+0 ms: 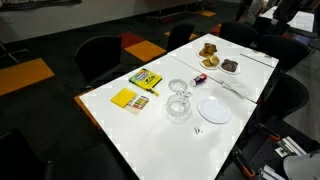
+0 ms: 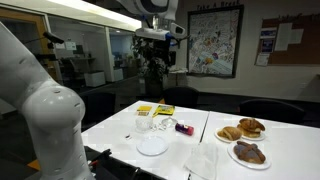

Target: Place the container with the red lid upright.

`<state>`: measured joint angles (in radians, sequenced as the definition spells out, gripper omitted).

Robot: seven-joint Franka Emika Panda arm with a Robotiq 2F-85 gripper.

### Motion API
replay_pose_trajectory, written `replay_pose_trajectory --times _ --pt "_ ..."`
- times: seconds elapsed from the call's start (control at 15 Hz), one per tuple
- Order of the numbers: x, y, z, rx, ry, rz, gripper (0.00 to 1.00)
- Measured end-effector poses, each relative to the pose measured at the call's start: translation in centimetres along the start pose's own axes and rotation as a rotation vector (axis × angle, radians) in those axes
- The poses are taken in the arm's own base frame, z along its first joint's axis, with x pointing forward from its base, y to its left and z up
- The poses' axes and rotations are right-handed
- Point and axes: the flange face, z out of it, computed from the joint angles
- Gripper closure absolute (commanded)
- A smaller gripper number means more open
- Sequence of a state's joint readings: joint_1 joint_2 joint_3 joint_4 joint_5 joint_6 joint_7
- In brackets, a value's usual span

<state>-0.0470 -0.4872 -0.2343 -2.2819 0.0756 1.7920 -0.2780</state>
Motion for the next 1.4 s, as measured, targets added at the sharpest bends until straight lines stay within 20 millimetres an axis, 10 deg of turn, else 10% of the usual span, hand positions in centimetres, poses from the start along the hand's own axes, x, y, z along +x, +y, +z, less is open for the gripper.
replay_pose_trajectory --times 0.67,1.0,1.4 --pt "7.2 12.2 10.1 -0.045 0.179 0.457 0.00" --pt "11.7 14.5 14.4 -0.005 0.217 0.681 0.00" --pt "11.7 14.3 13.7 -0.003 0.227 0.676 0.00"
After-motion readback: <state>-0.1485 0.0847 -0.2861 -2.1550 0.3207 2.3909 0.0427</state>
